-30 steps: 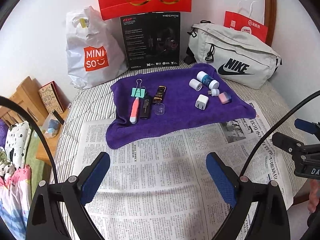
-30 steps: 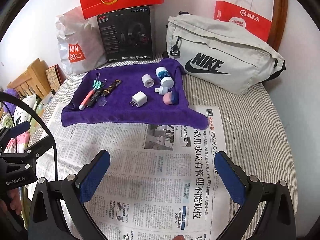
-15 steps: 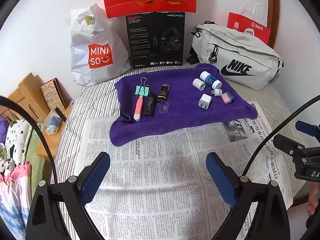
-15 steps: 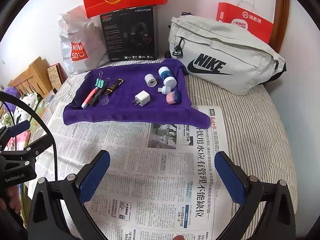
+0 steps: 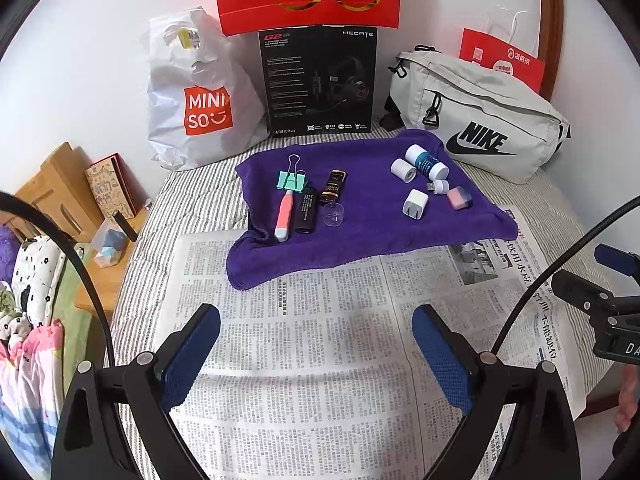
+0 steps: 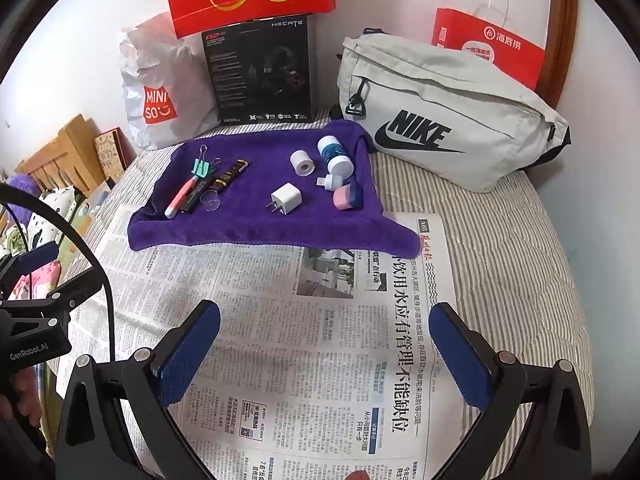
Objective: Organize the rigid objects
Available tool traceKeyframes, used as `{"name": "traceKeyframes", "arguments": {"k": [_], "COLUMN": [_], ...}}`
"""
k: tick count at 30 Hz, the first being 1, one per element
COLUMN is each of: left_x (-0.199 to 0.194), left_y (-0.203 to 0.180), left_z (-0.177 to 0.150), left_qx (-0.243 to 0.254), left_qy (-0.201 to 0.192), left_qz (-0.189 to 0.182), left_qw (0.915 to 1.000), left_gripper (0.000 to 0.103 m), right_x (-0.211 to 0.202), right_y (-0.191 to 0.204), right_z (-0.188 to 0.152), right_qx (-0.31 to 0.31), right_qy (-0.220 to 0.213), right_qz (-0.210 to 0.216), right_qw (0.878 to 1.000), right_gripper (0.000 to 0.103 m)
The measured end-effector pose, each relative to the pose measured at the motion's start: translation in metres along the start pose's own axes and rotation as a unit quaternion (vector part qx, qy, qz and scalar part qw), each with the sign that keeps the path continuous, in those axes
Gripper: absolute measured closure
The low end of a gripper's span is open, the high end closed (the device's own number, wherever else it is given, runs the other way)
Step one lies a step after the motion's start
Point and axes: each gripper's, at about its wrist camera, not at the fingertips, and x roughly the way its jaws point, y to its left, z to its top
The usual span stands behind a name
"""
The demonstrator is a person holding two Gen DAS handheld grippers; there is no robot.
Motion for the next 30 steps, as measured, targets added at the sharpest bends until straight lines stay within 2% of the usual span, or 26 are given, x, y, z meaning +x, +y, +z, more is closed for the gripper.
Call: {"name": "traceKeyframes", "arguments": {"k": [30], "left_x": [-0.0026], "left_y": [0.0011], "left_z": [-0.0005], "left_qx": [0.007], "left_qy": [-0.006], "left_qz": [-0.003], "left_qw": [1.0000], "left_gripper": [0.006], "right_x": [-0.0035], "right_y": [0.0002], "right_z": [0.0009], "right_qx": [-0.004], "right_qy": [-0.002], "right_qz": [-0.002], "right_qw": [1.000], "right_gripper": [0.000]}}
